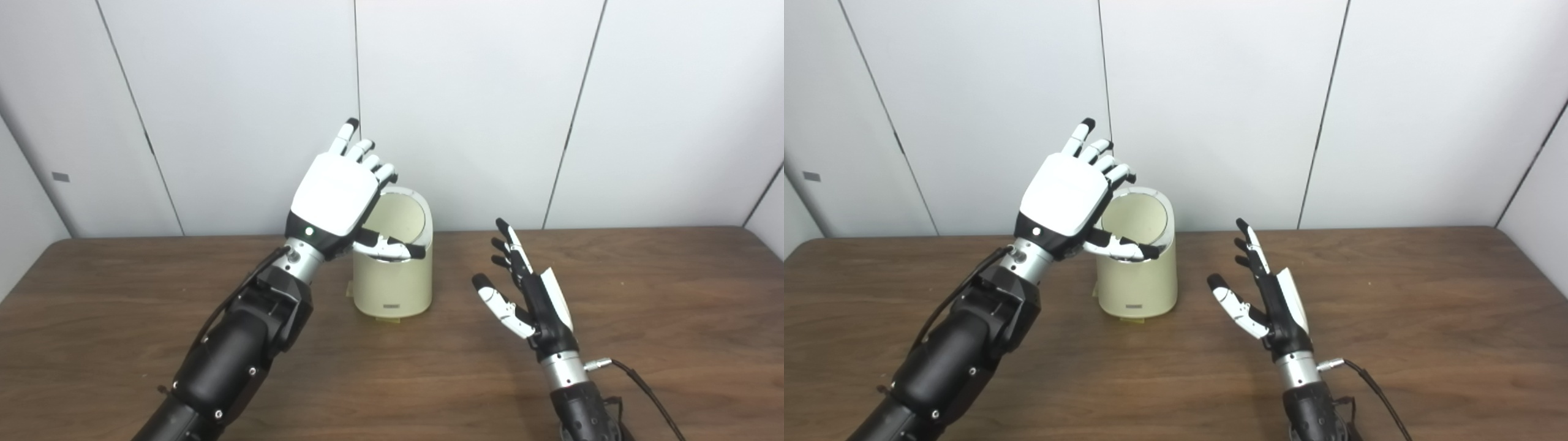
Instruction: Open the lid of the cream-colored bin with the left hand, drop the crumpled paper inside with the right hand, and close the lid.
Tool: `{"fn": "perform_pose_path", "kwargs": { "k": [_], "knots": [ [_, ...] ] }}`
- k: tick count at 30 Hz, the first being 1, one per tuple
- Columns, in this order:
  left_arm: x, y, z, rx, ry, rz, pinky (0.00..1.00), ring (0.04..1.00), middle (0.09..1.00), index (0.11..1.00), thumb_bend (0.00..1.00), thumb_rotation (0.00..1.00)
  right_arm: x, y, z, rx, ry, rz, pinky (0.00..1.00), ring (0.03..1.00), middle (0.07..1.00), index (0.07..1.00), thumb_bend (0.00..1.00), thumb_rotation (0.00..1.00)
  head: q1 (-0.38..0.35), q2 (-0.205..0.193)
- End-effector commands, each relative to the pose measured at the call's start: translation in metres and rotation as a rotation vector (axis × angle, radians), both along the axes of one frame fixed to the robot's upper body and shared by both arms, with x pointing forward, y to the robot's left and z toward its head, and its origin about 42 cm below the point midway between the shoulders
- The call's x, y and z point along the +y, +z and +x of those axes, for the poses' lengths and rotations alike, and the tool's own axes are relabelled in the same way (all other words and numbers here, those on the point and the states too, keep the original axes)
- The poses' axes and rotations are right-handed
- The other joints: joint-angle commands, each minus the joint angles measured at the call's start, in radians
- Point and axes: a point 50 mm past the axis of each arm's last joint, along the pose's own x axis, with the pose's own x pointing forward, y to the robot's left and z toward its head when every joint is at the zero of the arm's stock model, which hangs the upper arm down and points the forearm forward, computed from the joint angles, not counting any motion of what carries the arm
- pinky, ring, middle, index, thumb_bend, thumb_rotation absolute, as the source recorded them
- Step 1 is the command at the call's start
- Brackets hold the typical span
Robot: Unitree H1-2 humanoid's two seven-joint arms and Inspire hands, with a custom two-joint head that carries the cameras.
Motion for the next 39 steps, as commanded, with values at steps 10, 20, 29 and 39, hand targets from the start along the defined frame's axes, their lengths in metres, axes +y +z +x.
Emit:
{"fn": "perform_pose_path", "kwargs": {
  "k": [10,20,29,39],
  "knots": [
    [0.001,0.037,0.002,-0.039,-0.002,-0.080,1.00,0.869,0.761,0.743,0.86,0.96,0.007,-0.017,-0.009,0.025,0.005,0.006,0.86,0.929,0.999,0.989,0.21,0.70,-0.005,-0.003],
    [0.037,0.005,-0.026,0.295,-0.236,-0.772,0.73,0.844,0.848,0.831,0.29,0.87,0.006,-0.019,-0.008,0.025,-0.007,0.012,0.83,0.910,0.983,0.973,0.21,0.70,-0.009,-0.012],
    [0.066,-0.043,-0.050,0.327,-0.409,-1.143,0.75,0.834,0.837,0.830,0.18,0.91,0.003,-0.019,-0.011,0.017,-0.013,0.011,0.83,0.908,0.977,0.968,0.21,0.75,-0.011,-0.010],
    [0.080,-0.087,-0.071,0.360,-0.358,-1.244,0.80,0.857,0.859,0.847,0.22,0.97,-0.005,-0.021,-0.016,0.018,-0.017,0.013,0.84,0.913,0.978,0.970,0.23,0.81,-0.002,-0.003]
  ]
}}
